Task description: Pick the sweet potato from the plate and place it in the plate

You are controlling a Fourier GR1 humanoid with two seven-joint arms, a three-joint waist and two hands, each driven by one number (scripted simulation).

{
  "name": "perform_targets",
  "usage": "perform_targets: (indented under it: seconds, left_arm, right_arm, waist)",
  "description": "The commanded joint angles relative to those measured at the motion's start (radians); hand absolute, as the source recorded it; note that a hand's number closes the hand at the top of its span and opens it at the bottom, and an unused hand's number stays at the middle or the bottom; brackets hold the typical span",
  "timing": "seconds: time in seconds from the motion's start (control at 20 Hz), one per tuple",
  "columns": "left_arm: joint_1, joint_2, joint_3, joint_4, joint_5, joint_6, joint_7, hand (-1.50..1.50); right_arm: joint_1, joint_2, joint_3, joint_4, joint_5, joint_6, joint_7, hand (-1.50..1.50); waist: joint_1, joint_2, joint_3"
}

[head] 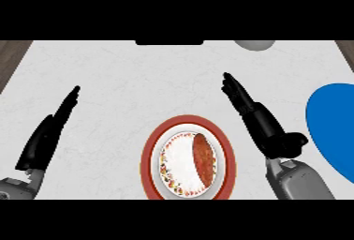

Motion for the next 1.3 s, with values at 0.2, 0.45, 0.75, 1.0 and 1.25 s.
perform_targets:
  seconds: [0.2, 0.45, 0.75, 1.0, 1.25]
  left_arm:
    - [-0.034, -0.126, 0.089, 0.062, 0.124, 0.019, 0.000, 0.00]
    - [-0.017, -0.179, 0.131, 0.132, 0.218, -0.018, -0.041, 0.00]
    - [-0.003, -0.260, 0.101, 0.214, 0.174, -0.022, -0.134, 0.00]
    - [-0.022, -0.197, 0.178, 0.226, 0.212, -0.103, -0.107, 0.00]
    - [-0.065, -0.229, 0.206, 0.203, 0.189, -0.083, -0.037, 0.00]
  right_arm:
    - [-0.096, -0.022, -0.014, 0.175, -0.238, 0.389, -0.106, 1.50]
    - [-0.033, -0.046, -0.131, 0.270, -0.038, 0.173, -0.363, -1.50]
    - [-0.059, -0.125, -0.035, 0.558, 0.111, 0.427, -0.718, -1.50]
    - [-0.136, -0.167, -0.001, 0.587, 0.263, 0.390, -0.727, -1.50]
    - [-0.117, -0.196, -0.007, 0.446, 0.309, 0.425, -0.615, -1.50]
  waist:
    - [0.022, -0.013, -0.016]
    - [-0.005, -0.007, -0.015]
    - [0.005, -0.022, -0.017]
    - [0.002, -0.030, -0.018]
    - [-0.009, -0.033, -0.018]
